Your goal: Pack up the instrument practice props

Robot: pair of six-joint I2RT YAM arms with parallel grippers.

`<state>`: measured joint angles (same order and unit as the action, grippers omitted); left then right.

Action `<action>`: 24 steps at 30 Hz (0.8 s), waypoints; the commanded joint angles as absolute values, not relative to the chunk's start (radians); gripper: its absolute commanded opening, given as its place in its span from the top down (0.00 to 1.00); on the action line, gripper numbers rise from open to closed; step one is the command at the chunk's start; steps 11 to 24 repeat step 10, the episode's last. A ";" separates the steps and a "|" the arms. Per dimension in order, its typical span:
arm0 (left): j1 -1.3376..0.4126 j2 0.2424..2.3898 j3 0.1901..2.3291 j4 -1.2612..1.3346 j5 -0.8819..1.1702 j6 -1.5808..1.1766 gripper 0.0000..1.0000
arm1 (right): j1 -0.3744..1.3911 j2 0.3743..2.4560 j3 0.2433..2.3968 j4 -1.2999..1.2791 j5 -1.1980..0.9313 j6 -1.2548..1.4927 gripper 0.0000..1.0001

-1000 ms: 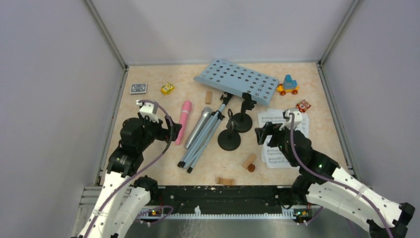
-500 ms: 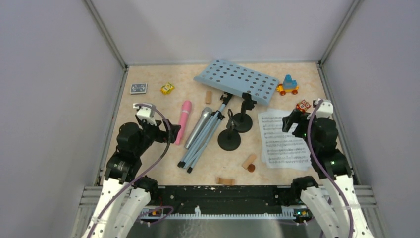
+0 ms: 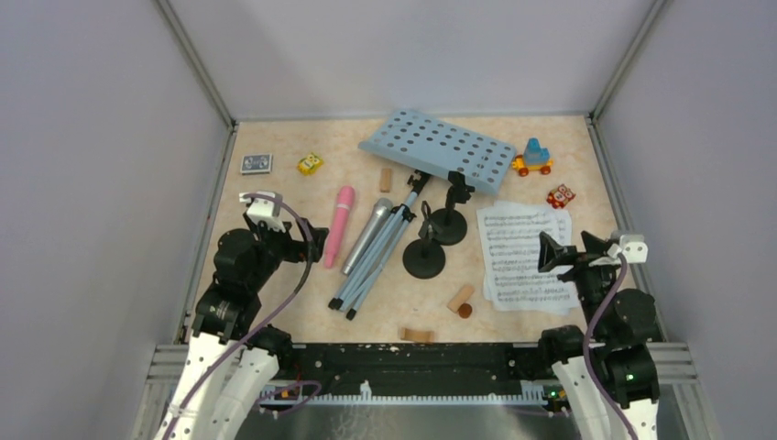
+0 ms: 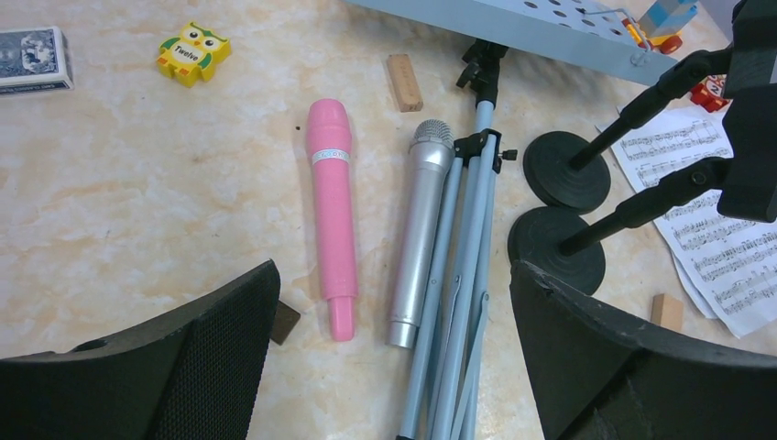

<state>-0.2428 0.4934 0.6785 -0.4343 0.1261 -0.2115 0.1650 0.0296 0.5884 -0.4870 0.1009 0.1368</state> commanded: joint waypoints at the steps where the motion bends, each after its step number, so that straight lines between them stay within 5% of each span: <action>1: -0.241 0.496 0.678 -0.418 0.115 -0.219 0.01 | 0.158 0.012 0.543 -0.440 0.047 0.131 0.15; 24: -0.241 0.508 0.678 -0.413 0.128 -0.226 0.01 | 0.157 0.012 0.507 -0.421 0.006 0.113 0.16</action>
